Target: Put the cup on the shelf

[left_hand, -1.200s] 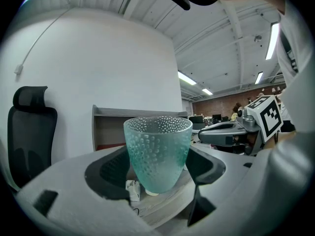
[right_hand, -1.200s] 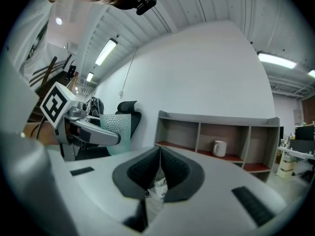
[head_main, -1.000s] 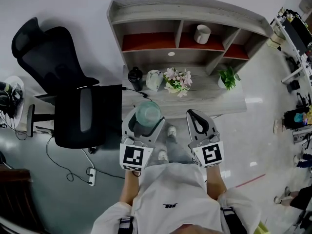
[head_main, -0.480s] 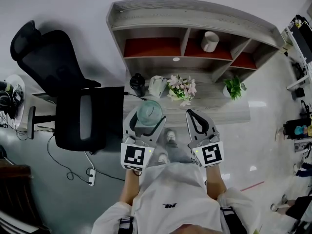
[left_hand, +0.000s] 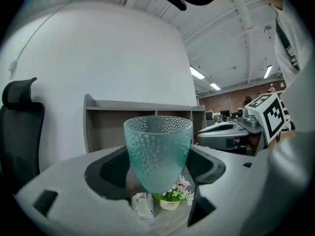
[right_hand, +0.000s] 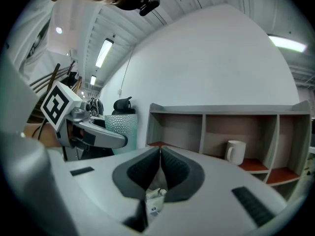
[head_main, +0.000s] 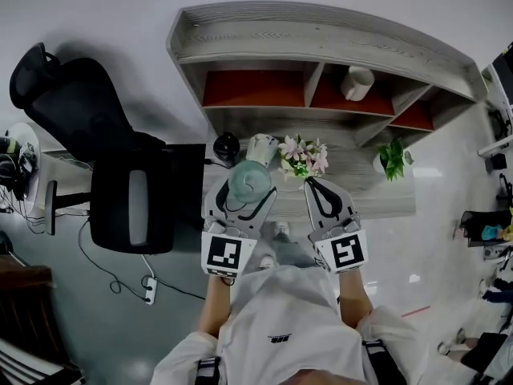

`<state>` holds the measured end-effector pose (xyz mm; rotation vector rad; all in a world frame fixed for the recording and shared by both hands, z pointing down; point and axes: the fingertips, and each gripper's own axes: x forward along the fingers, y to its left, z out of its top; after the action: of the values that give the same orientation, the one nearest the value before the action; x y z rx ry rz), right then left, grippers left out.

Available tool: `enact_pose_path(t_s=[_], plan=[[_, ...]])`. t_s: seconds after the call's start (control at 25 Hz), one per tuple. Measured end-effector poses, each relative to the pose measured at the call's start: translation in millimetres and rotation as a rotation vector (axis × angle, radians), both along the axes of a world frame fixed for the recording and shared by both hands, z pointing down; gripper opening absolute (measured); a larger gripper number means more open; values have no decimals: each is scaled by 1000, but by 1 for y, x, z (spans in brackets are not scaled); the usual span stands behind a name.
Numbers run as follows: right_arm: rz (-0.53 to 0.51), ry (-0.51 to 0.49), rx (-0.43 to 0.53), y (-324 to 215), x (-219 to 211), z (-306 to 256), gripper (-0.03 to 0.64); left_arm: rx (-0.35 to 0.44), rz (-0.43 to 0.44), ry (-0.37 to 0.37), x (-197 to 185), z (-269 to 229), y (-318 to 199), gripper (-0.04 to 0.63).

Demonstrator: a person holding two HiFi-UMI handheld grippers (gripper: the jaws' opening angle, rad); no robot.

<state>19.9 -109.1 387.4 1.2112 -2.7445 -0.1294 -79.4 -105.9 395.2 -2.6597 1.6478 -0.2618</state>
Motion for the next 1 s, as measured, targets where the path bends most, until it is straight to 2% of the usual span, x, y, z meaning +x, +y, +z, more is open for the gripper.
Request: enact_pose_path(t_s=[0.44,1.0], plan=[[-48,13,-32,-62,-8,20,32,-17,-25,-11,2,17,-67,347],[-76,1,-69,-112,-12,37,32,-36,-62,-21,-2,32,-125,347]])
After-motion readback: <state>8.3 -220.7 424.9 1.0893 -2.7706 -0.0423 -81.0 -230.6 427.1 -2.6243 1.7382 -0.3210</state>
